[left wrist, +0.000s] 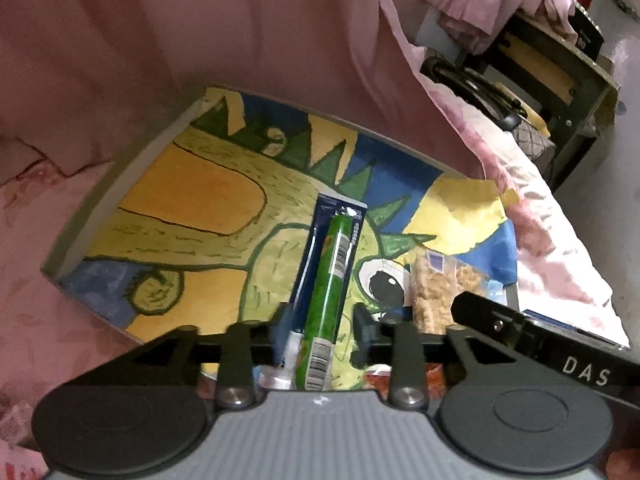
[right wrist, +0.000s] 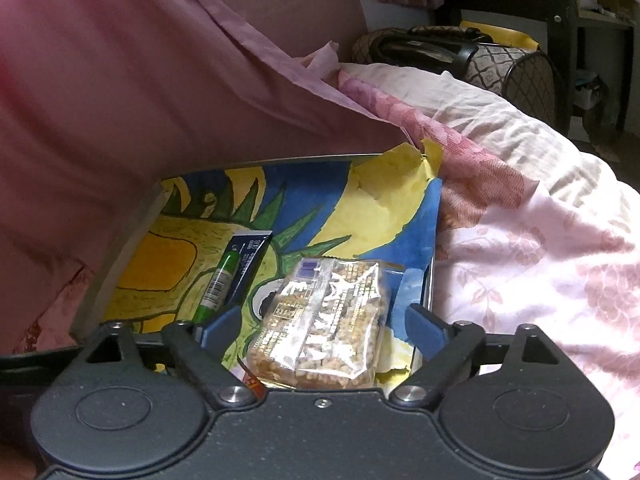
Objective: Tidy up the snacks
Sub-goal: 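Lower the sausage stick into the tray with the left tool while the right tool releases the grain bag, then withdraw both open tools from the tray back toward the snack pile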
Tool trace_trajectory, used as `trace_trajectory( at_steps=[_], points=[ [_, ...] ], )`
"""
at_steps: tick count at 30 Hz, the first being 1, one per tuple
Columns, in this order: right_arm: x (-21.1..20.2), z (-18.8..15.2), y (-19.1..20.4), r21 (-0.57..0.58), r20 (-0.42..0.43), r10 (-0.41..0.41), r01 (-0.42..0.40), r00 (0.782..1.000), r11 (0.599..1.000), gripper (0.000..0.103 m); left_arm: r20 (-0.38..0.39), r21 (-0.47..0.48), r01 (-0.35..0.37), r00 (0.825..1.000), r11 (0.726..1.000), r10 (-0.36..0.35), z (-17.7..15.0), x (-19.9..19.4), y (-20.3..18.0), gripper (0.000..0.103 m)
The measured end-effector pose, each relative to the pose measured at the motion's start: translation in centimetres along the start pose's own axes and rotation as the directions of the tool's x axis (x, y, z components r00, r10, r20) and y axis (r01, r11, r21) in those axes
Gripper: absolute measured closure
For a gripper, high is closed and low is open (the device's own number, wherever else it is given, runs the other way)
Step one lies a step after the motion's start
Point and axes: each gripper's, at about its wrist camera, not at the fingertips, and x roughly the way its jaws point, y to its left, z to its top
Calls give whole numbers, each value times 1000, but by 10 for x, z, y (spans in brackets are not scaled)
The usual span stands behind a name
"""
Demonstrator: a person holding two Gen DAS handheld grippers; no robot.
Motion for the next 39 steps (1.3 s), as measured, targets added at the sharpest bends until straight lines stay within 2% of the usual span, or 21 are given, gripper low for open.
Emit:
trace_trajectory(
  at_steps=[1, 6, 11, 14, 17, 22, 28, 33, 39],
  points=[
    [-1, 0, 0, 3, 3, 1, -1, 1000, 1000, 9, 9, 2, -5, 1000, 1000, 5, 1, -4, 1, 56],
    [-18, -1, 3, -10, 59, 8, -7, 998, 1000, 1, 69, 1, -35, 997, 999, 35, 4, -33, 6, 27],
    [-41, -10, 12, -68, 146, 16, -6, 989, 998, 1, 151, -3, -69, 986, 998, 69, 5, -71, 11, 14],
    [-60, -18, 21, -103, 209, 36, -14, 977, 995, 1, 218, -11, -89, 972, 996, 90, 1, -96, 14, 6],
    [-85, -27, 32, -137, 297, 69, -29, 953, 990, 1, 287, -12, -104, 952, 994, 103, -8, -122, 18, 2],
    [-127, -48, 51, -173, 431, 113, -42, 895, 984, 1, 373, -19, -115, 921, 993, 114, -32, -163, 29, 0],
    [-170, -77, 62, -182, 511, 140, -52, 848, 982, 1, 443, 8, -149, 887, 989, 130, -70, -203, 45, 0],
    [-197, -105, 69, -177, 537, 146, -58, 831, 982, 1, 491, 19, -189, 857, 982, 155, -103, -230, 60, 0],
    [-215, -134, 77, -164, 530, 156, -80, 834, 983, 1, 516, 29, -240, 835, 970, 191, -142, -252, 74, 0]
  ],
)
